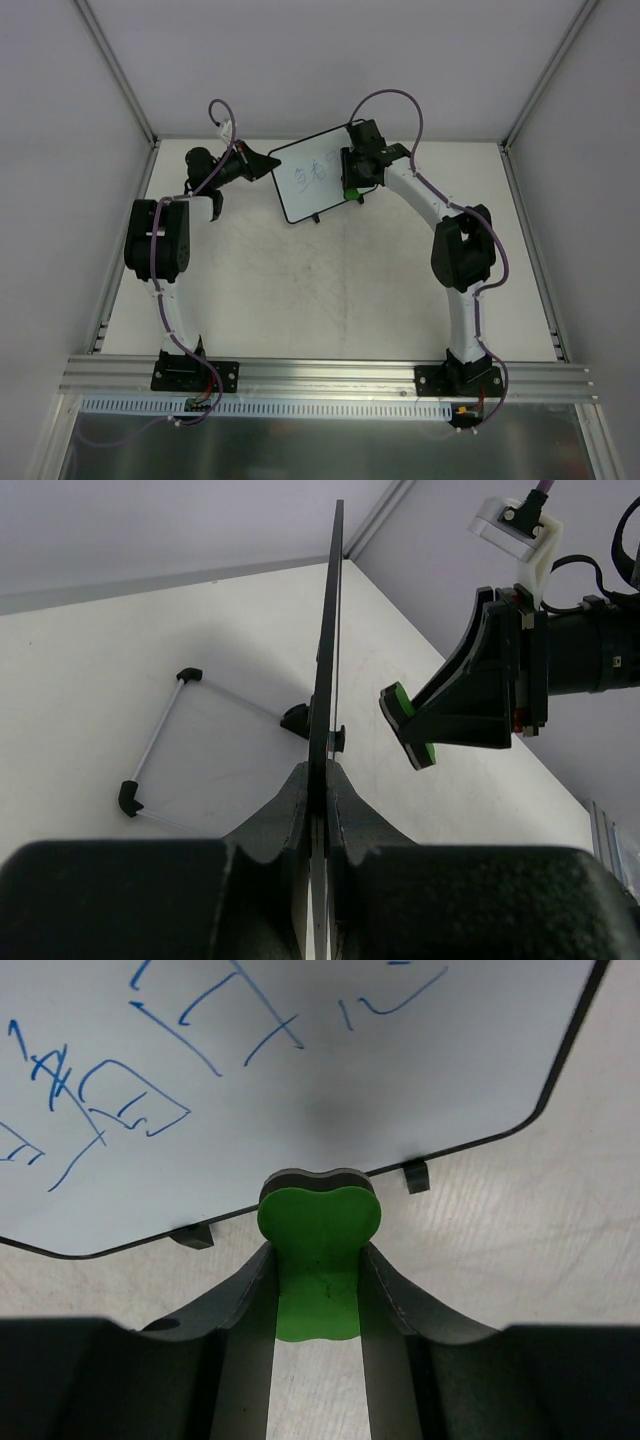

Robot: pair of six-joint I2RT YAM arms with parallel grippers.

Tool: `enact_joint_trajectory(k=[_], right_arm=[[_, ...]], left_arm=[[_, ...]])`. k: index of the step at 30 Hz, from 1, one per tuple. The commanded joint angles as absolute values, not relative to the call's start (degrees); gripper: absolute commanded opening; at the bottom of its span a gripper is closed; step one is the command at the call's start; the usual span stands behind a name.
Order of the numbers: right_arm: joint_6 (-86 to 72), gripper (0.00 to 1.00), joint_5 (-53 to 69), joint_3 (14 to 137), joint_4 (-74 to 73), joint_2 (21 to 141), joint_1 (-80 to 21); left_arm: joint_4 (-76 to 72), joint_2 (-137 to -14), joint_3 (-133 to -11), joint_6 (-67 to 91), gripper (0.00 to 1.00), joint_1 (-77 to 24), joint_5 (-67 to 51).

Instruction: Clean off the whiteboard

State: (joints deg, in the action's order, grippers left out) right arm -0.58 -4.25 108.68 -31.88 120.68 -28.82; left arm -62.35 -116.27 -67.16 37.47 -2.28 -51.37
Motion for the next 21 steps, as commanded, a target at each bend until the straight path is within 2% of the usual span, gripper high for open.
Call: enact_joint_trajectory(k=[1, 21], right_arm=[[2.54, 0.0, -2.72, 113.28, -31.03, 120.85, -30.75], [14.67, 0.0, -2.28, 120.93, -26.02, 125.16, -38.23]], left_arm=[[-62.93, -116.28, -68.64, 34.81, 0.0, -2.55, -53.0], [-66.62, -119.44, -67.68, 34.54, 0.0, -2.64, -53.26]])
